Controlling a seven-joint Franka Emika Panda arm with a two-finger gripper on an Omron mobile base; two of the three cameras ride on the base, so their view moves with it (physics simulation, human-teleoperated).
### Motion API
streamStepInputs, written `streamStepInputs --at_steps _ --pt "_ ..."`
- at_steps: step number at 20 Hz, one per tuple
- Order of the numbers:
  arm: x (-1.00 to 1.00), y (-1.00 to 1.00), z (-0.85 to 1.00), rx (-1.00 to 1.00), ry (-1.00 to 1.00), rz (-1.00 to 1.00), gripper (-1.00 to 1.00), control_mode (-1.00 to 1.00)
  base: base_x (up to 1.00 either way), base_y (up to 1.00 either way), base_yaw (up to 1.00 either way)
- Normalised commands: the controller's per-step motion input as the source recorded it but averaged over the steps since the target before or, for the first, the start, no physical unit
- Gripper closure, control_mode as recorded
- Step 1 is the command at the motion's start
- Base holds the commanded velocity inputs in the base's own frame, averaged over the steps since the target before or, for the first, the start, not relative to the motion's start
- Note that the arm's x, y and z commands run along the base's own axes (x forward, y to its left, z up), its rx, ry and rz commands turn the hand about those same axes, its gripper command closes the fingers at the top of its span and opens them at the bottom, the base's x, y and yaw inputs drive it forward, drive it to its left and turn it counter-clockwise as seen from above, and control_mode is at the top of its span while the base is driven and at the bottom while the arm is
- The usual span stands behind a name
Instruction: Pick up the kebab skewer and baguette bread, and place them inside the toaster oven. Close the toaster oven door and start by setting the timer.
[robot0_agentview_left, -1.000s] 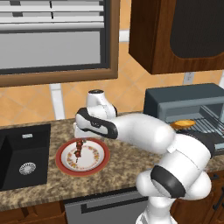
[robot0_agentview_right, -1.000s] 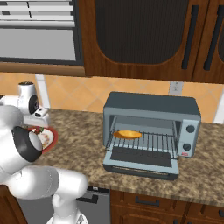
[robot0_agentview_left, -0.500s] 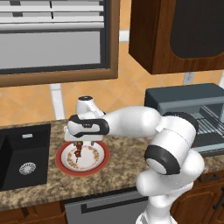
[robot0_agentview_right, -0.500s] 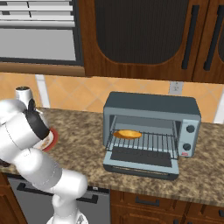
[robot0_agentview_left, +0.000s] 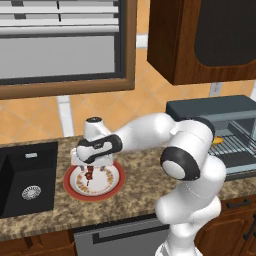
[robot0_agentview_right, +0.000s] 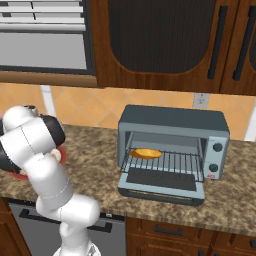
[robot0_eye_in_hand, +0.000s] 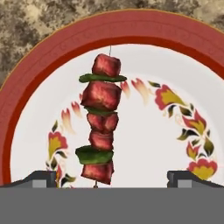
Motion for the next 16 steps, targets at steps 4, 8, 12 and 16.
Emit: streamStepInputs --at_steps 4,8,12,16 --pt "0.21 0.03 -0.24 0.00 0.00 -0.03 -1.00 -1.00 0.00 0.00 0.00" --pt "0.11 0.08 -0.29 0.00 0.00 -0.02 -1.00 -1.00 0.00 0.00 0.00" --pt "0.00 0.10 -0.27 0.00 0.00 0.00 -1.00 -1.00 0.00 0.00 0.00" --pt "0.00 0.05 -0.23 0.00 0.00 0.00 -1.00 -1.00 0.00 0.00 0.00"
